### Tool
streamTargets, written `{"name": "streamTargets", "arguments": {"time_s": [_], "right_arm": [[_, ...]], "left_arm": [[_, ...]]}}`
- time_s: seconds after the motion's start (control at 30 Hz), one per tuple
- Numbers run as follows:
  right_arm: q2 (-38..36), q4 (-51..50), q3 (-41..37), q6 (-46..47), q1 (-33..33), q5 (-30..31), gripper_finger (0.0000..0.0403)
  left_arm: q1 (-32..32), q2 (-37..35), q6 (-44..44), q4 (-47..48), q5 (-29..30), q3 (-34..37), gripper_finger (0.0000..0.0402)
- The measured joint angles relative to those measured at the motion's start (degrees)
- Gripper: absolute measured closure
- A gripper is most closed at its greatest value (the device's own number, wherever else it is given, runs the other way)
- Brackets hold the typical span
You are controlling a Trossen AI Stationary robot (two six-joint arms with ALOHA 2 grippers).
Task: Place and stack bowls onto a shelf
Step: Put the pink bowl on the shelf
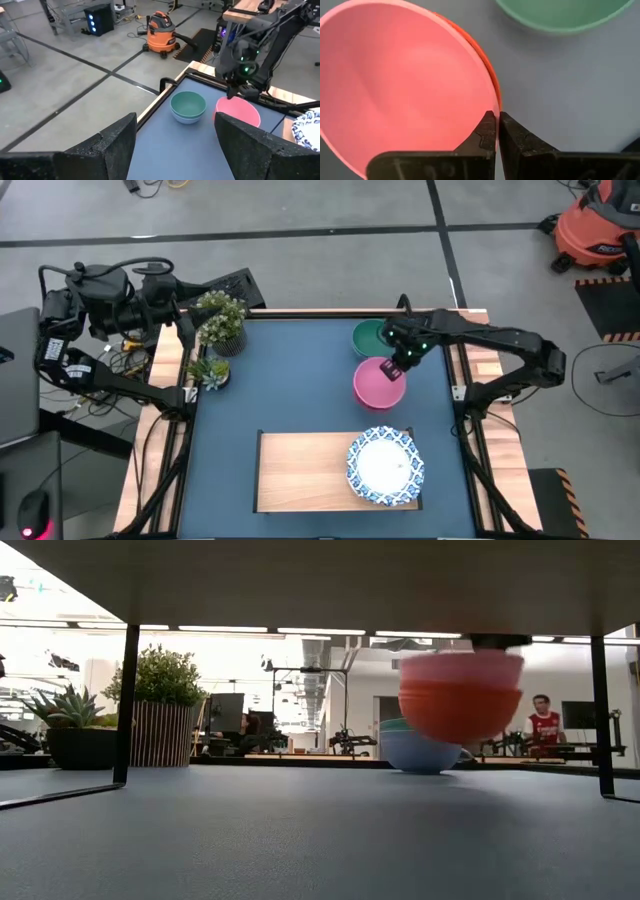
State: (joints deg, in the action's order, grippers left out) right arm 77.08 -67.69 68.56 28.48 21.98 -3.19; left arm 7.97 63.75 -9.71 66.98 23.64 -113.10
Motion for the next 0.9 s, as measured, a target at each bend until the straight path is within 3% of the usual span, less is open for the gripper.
{"name": "streamTargets", "arguments": {"time_s": [0.5, 0.9], "right_arm": [[1.1, -2.4, 14.6, 0.0, -2.6, -0.9, 0.0377], [18.9, -5.7, 36.1, -10.5, -12.7, -3.1, 0.0377]], "left_arm": [[0.0, 2.0, -4.6, 0.0, 0.2, 0.0, 0.0148], [0.0, 4.5, -6.1, -0.5, 0.7, 0.1, 0.0148]]}}
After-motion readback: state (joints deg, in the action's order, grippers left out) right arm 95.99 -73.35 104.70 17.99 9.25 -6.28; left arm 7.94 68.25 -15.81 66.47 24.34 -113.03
